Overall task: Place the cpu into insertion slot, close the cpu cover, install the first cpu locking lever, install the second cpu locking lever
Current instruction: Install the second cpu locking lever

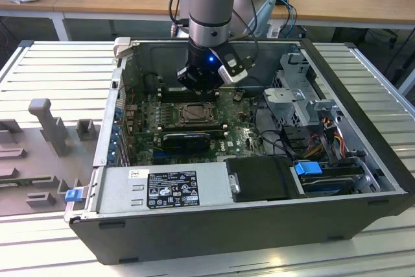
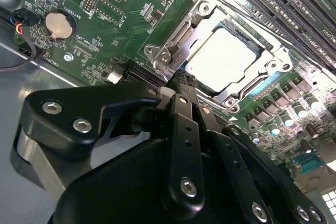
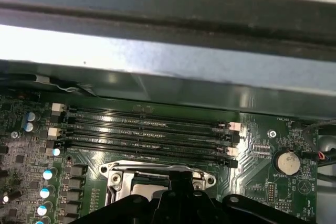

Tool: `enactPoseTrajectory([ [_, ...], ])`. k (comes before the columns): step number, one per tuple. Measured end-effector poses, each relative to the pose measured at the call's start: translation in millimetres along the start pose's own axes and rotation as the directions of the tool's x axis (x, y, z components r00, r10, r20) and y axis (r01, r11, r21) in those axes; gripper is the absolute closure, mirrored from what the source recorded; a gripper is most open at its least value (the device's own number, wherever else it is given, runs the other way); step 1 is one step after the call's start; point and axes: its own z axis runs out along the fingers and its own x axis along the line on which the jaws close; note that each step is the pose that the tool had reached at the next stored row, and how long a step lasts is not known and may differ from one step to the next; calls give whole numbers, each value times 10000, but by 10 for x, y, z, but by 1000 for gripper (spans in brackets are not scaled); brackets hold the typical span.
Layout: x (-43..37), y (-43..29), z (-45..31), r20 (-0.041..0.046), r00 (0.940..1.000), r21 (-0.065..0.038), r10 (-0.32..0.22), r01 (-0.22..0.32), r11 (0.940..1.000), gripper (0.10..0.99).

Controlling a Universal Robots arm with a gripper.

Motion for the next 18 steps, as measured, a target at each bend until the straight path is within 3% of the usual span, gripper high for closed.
enactPoseTrajectory([
  [4,-1,2,-45,-1,10000,1,-1,1,10000,980],
  [10,-6,29,-279,-2,10000,1,-2,2,10000,980],
  [14,-3,-5,-295,-1,10000,1,-2,2,10000,980],
  [18,5,-86,-305,-2,10000,0,-1,1,10000,980],
])
